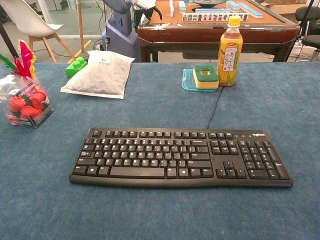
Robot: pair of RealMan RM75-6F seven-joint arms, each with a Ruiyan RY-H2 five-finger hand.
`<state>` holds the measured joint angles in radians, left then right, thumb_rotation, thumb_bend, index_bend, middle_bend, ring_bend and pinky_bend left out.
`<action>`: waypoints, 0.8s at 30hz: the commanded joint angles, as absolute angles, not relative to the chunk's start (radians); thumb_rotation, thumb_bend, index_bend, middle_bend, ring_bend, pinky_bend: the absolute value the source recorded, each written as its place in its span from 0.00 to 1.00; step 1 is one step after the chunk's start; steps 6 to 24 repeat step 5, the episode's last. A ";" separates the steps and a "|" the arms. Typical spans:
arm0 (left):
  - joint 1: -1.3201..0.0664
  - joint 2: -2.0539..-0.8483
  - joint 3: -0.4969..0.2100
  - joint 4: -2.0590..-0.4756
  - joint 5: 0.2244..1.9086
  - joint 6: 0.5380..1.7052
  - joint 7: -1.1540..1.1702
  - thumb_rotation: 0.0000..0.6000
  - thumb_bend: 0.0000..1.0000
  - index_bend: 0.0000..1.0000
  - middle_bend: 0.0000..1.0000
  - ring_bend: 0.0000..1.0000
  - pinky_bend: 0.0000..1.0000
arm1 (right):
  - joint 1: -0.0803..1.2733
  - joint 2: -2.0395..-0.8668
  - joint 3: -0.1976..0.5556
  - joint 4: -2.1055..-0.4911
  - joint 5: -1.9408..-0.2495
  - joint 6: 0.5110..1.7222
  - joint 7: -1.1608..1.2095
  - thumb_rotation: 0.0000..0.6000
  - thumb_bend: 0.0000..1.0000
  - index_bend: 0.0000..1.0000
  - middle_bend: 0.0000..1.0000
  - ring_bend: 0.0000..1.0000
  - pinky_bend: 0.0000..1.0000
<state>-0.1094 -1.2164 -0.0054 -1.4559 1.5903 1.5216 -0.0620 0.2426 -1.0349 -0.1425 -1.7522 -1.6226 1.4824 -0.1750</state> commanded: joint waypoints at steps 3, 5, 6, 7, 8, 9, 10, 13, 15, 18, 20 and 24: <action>-0.109 -1.210 -0.007 -1.465 1.599 1.532 -0.064 1.00 0.44 0.51 0.47 0.43 0.64 | 0.188 -1.041 -0.146 -1.690 -1.635 1.526 -0.079 1.00 0.75 0.44 0.56 0.47 0.56; -0.107 -1.209 -0.007 -1.466 1.599 1.536 -0.063 1.00 0.44 0.51 0.47 0.43 0.64 | 0.180 -1.045 -0.142 -1.671 -1.640 1.533 -0.054 1.00 0.75 0.44 0.56 0.47 0.56; -0.107 -1.209 -0.007 -1.466 1.599 1.536 -0.063 1.00 0.44 0.51 0.47 0.43 0.64 | 0.180 -1.045 -0.142 -1.671 -1.640 1.533 -0.054 1.00 0.75 0.44 0.56 0.47 0.56; -0.107 -1.209 -0.007 -1.466 1.599 1.536 -0.063 1.00 0.44 0.51 0.47 0.43 0.64 | 0.180 -1.045 -0.142 -1.671 -1.640 1.533 -0.054 1.00 0.75 0.44 0.56 0.47 0.56; -0.107 -1.209 -0.007 -1.466 1.599 1.536 -0.063 1.00 0.44 0.51 0.47 0.43 0.64 | 0.180 -1.045 -0.142 -1.671 -1.640 1.533 -0.054 1.00 0.75 0.44 0.56 0.47 0.56; -0.107 -1.209 -0.007 -1.466 1.599 1.536 -0.063 1.00 0.44 0.51 0.47 0.43 0.64 | 0.180 -1.045 -0.142 -1.671 -1.640 1.533 -0.054 1.00 0.75 0.44 0.56 0.47 0.56; -0.107 -1.209 -0.007 -1.466 1.599 1.536 -0.063 1.00 0.44 0.51 0.47 0.43 0.64 | 0.180 -1.045 -0.142 -1.671 -1.640 1.533 -0.054 1.00 0.75 0.44 0.56 0.47 0.56; -0.107 -1.209 -0.007 -1.466 1.599 1.536 -0.063 1.00 0.44 0.51 0.47 0.43 0.64 | 0.180 -1.045 -0.142 -1.671 -1.640 1.533 -0.054 1.00 0.75 0.44 0.56 0.47 0.56; -0.107 -1.209 -0.007 -1.466 1.599 1.536 -0.063 1.00 0.44 0.51 0.47 0.43 0.64 | 0.180 -1.045 -0.142 -1.671 -1.640 1.533 -0.054 1.00 0.75 0.44 0.56 0.47 0.56; -0.107 -1.209 -0.007 -1.466 1.599 1.536 -0.063 1.00 0.44 0.51 0.47 0.43 0.64 | 0.180 -1.045 -0.142 -1.671 -1.640 1.533 -0.054 1.00 0.75 0.44 0.56 0.47 0.56; -0.107 -1.209 -0.007 -1.466 1.599 1.536 -0.063 1.00 0.44 0.51 0.47 0.43 0.64 | 0.180 -1.045 -0.142 -1.671 -1.640 1.533 -0.054 1.00 0.75 0.44 0.56 0.47 0.56; -0.107 -1.209 -0.007 -1.466 1.599 1.536 -0.063 1.00 0.44 0.51 0.47 0.43 0.64 | 0.180 -1.045 -0.142 -1.671 -1.640 1.533 -0.054 1.00 0.75 0.44 0.56 0.47 0.56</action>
